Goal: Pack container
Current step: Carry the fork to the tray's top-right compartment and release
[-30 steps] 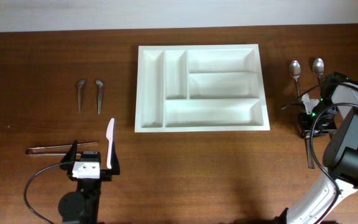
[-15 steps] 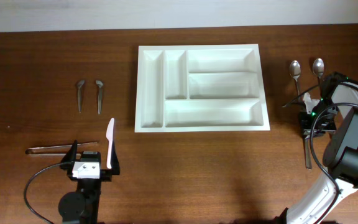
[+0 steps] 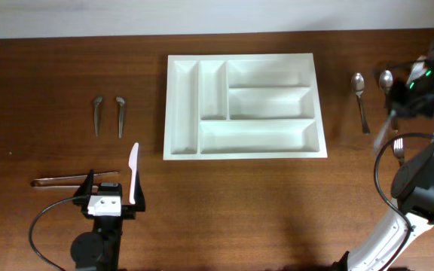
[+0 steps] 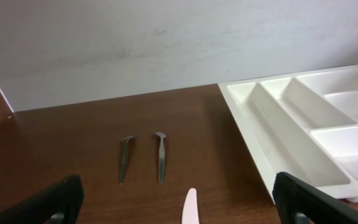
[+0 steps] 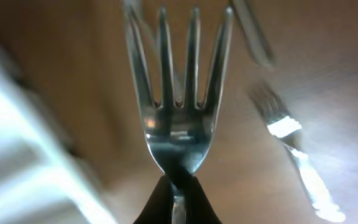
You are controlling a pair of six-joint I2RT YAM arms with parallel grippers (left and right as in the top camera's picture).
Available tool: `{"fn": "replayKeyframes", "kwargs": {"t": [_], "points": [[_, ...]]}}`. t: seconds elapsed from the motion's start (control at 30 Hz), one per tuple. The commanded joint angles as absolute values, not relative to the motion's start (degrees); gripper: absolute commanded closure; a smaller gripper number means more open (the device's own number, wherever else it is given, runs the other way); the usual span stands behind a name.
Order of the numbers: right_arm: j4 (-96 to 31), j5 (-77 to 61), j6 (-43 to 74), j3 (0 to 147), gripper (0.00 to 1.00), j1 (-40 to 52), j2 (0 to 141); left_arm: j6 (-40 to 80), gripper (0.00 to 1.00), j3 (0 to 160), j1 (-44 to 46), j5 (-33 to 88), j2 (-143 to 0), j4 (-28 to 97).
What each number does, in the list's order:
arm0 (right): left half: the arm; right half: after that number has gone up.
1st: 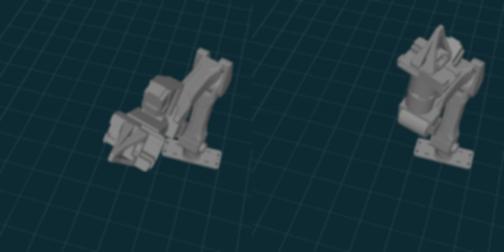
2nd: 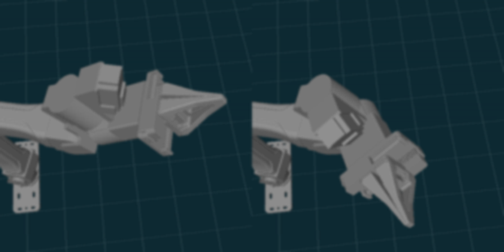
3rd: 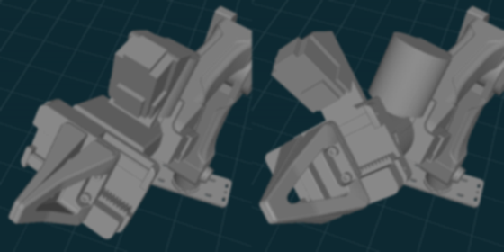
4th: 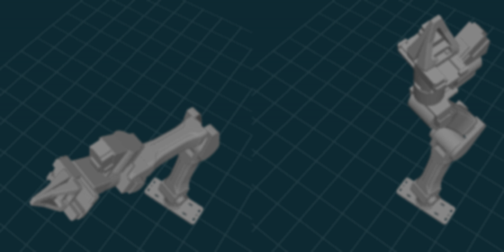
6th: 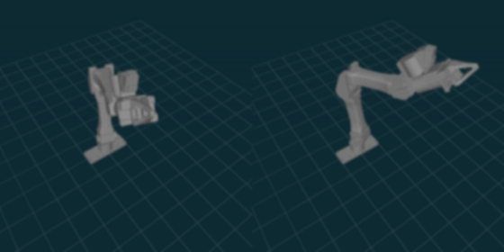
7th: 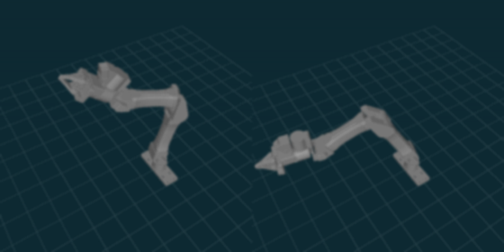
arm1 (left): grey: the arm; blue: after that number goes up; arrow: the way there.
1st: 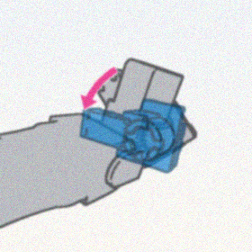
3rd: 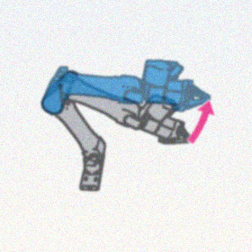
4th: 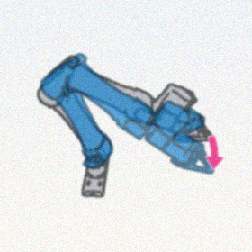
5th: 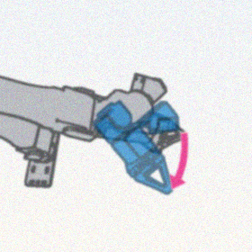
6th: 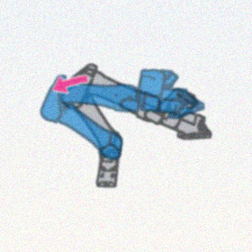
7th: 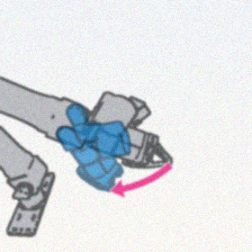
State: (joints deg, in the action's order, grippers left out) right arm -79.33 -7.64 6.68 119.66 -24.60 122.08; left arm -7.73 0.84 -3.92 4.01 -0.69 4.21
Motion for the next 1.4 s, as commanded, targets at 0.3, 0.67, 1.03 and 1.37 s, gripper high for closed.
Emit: {"fn": "replayKeyframes", "kwargs": {"t": [0.3,0.67,1.03,1.37], "points": [[-65.95,-26.79,45.23,128.05,0.96,-13.23,121.67,-8.29,0.01,0.49,-3.81,3.77,-0.30,4.29],[-59.53,-5.10,75.88,128.05,0.96,1.69,122.04,-8.29,0.01,0.49,-3.81,3.79,-0.30,4.29],[-55.86,0.69,87.61,127.87,0.96,8.69,128.88,-8.29,0.01,0.49,-3.81,3.77,-0.30,4.29],[-53.69,0.21,90.56,127.83,0.96,9.52,133.05,-8.29,0.01,0.49,-3.81,3.79,-0.30,4.29]]}}
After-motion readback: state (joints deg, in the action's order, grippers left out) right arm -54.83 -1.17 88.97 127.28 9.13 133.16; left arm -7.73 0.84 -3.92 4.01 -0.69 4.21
